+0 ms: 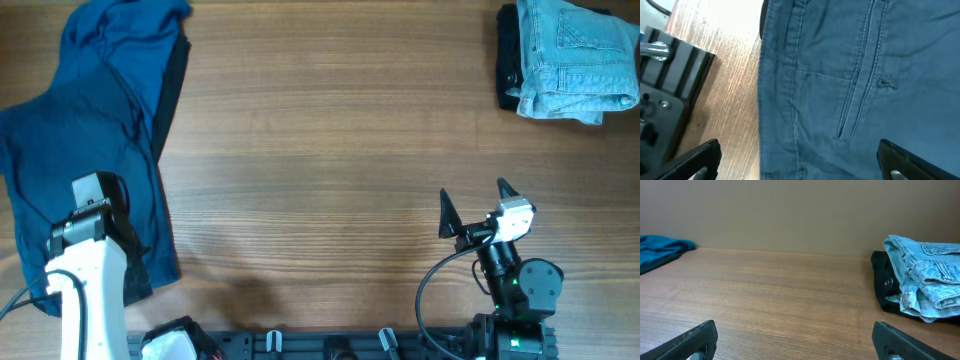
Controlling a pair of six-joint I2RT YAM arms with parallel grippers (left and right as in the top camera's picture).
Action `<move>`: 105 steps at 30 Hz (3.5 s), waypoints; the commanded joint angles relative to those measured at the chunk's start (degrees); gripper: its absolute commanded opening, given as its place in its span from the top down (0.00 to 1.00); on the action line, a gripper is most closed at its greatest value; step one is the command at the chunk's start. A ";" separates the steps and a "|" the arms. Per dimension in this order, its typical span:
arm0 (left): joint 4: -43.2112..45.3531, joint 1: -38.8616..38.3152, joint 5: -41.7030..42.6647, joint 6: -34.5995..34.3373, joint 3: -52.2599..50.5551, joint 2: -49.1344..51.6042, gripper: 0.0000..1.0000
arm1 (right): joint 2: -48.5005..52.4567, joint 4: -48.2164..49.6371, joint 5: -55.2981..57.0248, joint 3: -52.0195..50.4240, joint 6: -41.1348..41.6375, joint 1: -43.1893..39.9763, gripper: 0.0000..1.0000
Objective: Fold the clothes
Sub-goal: 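Lower the left gripper onto the dark blue pants and grasp the leg, then drag the dark blue pants rightward out of the pile with the left gripper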
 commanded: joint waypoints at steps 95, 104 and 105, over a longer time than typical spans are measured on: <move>27.08 -2.23 35.23 35.08 12.66 -21.64 0.96 | -0.24 0.09 0.31 -0.09 -0.59 0.13 0.00; 28.11 -15.06 23.04 36.52 19.39 -19.78 0.96 | -0.24 0.09 0.31 -0.09 -0.57 0.13 0.00; 28.11 -16.98 21.79 36.30 19.39 -18.49 0.96 | -0.24 0.11 0.31 -0.09 -0.59 0.13 0.00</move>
